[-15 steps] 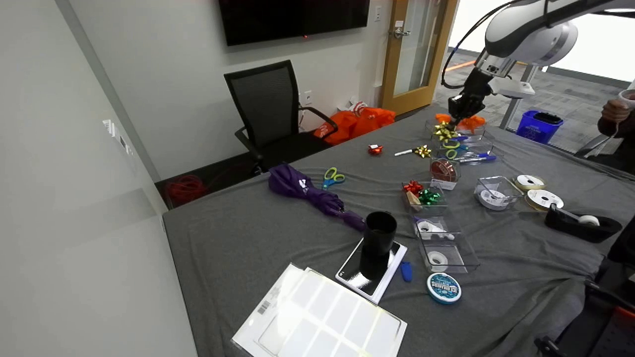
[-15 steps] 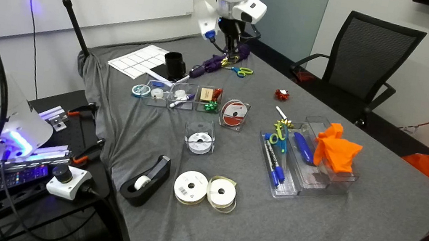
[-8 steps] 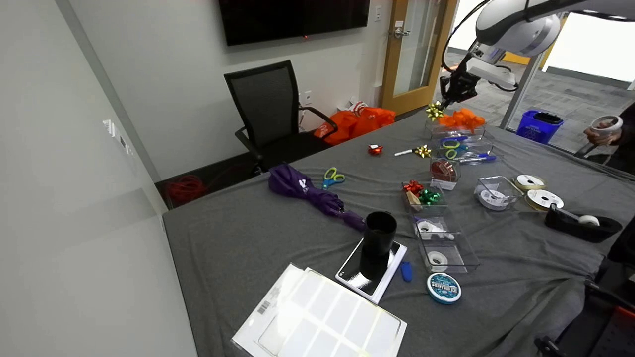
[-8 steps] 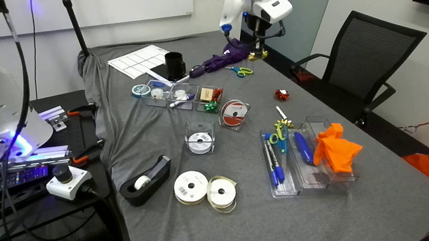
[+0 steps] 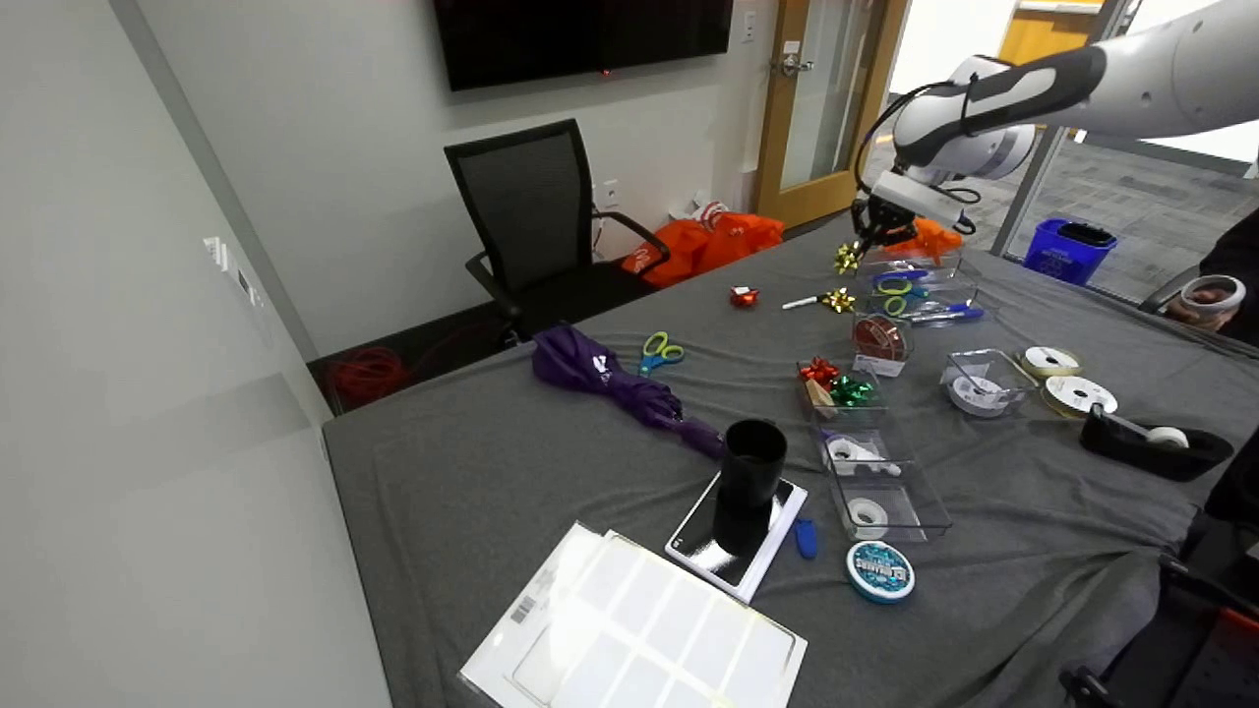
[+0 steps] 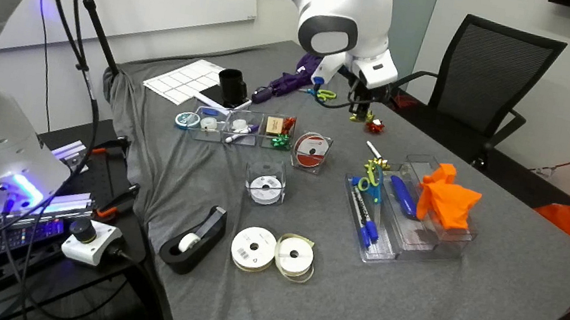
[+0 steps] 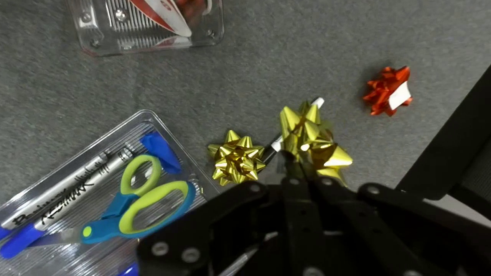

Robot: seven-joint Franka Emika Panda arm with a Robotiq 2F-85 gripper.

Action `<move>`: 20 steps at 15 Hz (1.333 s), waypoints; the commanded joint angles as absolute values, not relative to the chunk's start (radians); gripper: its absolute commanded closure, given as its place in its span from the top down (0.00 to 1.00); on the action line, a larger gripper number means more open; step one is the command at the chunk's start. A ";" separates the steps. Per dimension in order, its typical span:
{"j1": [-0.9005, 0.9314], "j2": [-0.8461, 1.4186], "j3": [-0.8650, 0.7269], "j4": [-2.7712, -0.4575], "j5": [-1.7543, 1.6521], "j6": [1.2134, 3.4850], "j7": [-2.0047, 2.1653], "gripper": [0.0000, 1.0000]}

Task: Move the yellow decoration to the table

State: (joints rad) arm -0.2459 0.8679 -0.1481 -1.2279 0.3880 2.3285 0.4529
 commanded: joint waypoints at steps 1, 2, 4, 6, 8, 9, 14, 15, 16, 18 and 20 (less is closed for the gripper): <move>-0.260 0.998 -0.151 -1.082 0.370 2.344 0.524 0.00; -0.262 1.024 -0.154 -1.054 0.368 2.343 0.543 0.00; -0.265 1.068 -0.160 -1.004 0.359 2.344 0.575 0.00; -0.268 1.099 -0.166 -0.963 0.344 2.336 0.602 0.26; -0.277 1.109 -0.158 -0.944 0.328 2.325 0.604 0.33; -0.280 1.107 -0.155 -0.943 0.322 2.322 0.599 0.39; -0.280 1.053 -0.151 -1.000 0.338 2.312 0.521 0.77; -0.280 1.047 -0.151 -1.005 0.338 2.309 0.508 0.82; -0.282 1.039 -0.149 -1.013 0.339 2.307 0.492 0.90; -0.283 1.013 -0.143 -1.041 0.336 2.299 0.434 1.00; -0.286 0.971 -0.128 -1.082 0.339 2.283 0.344 1.00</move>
